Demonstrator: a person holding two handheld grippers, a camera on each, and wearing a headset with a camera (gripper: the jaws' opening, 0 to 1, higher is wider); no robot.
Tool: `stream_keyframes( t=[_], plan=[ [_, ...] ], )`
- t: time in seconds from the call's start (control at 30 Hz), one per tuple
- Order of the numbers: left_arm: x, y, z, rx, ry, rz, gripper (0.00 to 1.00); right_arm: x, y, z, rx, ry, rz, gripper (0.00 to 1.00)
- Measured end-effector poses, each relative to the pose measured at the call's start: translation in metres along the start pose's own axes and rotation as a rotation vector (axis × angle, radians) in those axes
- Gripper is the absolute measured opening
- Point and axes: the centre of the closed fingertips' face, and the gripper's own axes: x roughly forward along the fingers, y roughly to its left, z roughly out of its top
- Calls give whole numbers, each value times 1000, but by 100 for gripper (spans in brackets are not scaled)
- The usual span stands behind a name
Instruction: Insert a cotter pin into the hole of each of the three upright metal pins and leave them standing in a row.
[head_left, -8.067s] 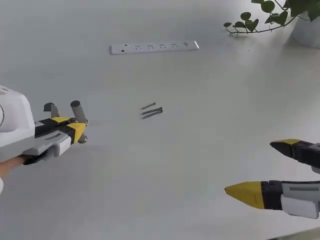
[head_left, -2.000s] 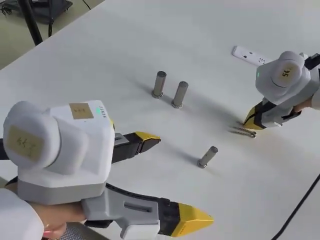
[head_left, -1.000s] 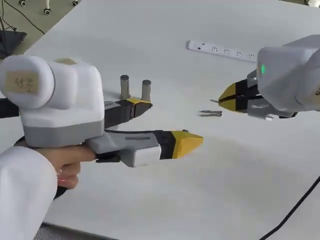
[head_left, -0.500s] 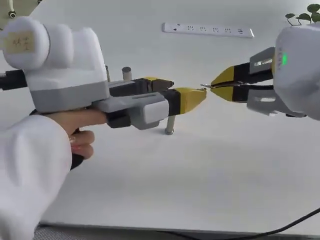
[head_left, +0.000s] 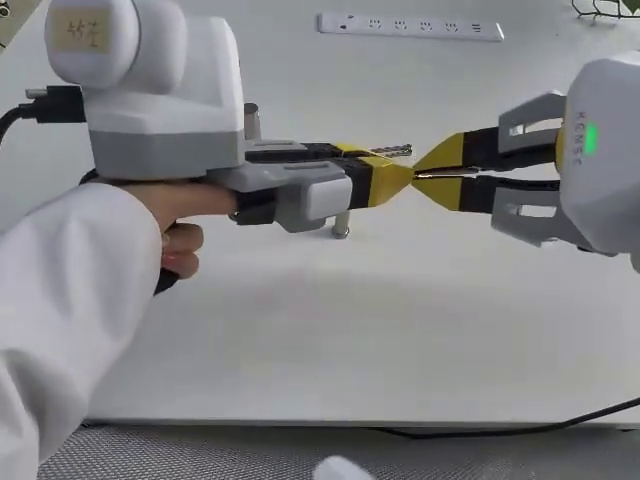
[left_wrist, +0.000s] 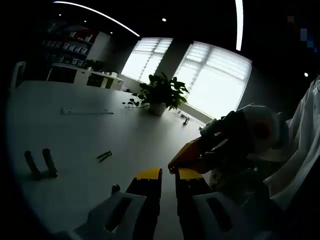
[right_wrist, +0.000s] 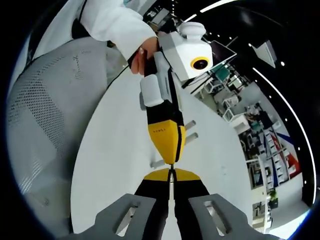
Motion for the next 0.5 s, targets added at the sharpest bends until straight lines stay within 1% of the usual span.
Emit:
stream_keyframes(
  t=[0.13,0.2,0.27,0.33,0.37,0.43,0.5],
  plan=[
    [-1,0,-1,4,7,-9,7,-1,0,1,-2,1,-10,0],
    [0,-1,-1,13,8,-21,5,0,2,1,6,0,-1,0],
    [0,-2,-2,8,11,-29,4,0,3,2,8,-3,-1,0],
    [1,-3,-3,10,12,-31,4,0,2,5,-1,-6,-13,0],
    [1,-3,-3,12,11,-33,3,0,2,4,0,1,-12,0],
    [2,-4,-1,27,5,-49,1,-1,1,4,6,-6,-20,0],
    [2,-4,-1,31,2,-52,1,-1,0,4,8,-8,-20,0]
  ],
)
